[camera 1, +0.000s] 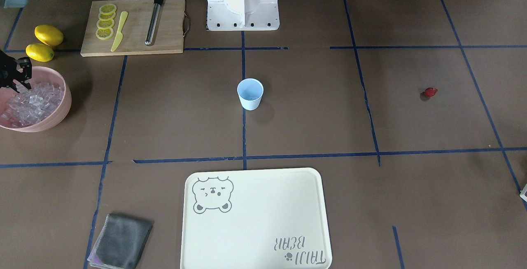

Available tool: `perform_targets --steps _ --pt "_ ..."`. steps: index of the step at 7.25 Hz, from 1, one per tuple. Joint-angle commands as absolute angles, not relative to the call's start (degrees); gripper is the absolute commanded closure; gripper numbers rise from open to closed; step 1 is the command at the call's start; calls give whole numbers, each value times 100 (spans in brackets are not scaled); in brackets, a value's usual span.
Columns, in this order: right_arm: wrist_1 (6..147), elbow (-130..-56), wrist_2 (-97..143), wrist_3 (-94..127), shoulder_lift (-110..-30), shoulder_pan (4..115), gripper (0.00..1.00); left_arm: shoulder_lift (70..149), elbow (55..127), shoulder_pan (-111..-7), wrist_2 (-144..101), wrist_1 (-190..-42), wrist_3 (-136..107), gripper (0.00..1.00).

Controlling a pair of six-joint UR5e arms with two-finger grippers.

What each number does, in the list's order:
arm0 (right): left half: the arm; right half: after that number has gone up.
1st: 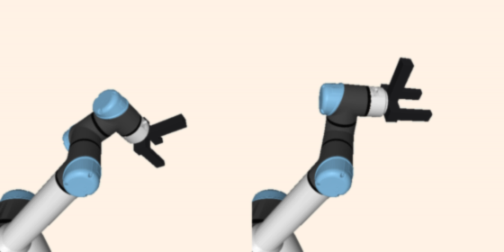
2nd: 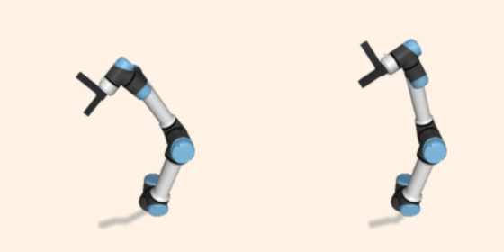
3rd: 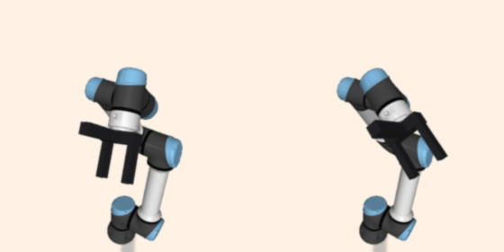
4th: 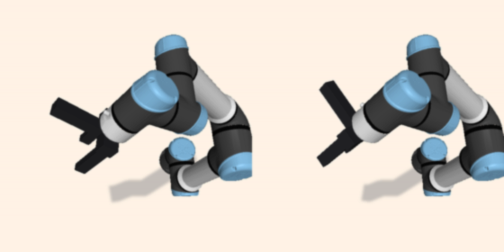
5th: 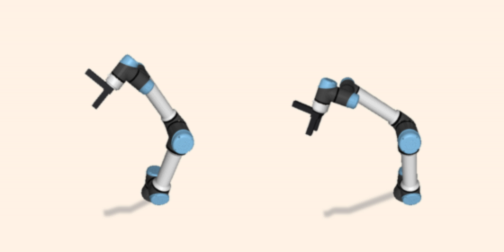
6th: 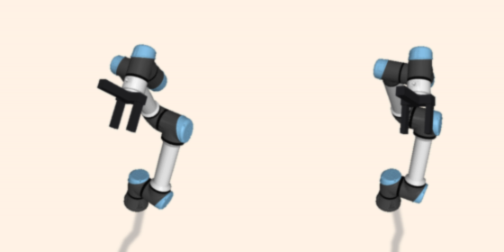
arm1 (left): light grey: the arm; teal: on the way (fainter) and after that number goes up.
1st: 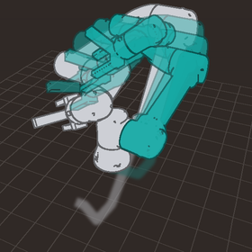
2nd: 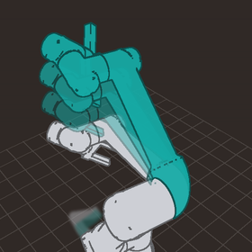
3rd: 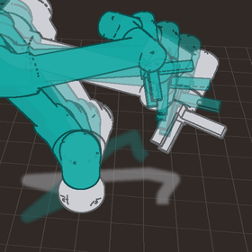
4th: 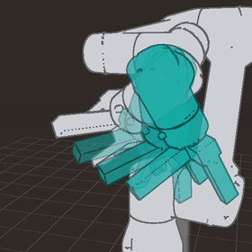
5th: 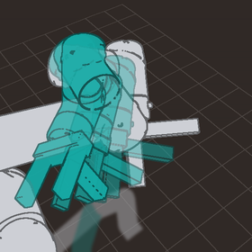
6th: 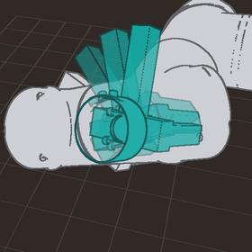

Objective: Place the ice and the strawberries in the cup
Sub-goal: 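Lower the right gripper into the bowl and grasp another ice cube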

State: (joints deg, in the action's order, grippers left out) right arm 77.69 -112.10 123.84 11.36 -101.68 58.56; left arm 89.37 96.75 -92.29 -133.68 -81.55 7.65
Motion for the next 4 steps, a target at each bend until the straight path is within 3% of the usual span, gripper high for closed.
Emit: perform_targets --steps 1,4 --pt "7787 -11584 12890 1064 -10397 6342 100 8938 9677 -9229 -13368 -8156 765 0" --pt "8328 -12126 13157 1028 -10345 6723 100 8930 9686 -9229 -13377 -8156 765 0"
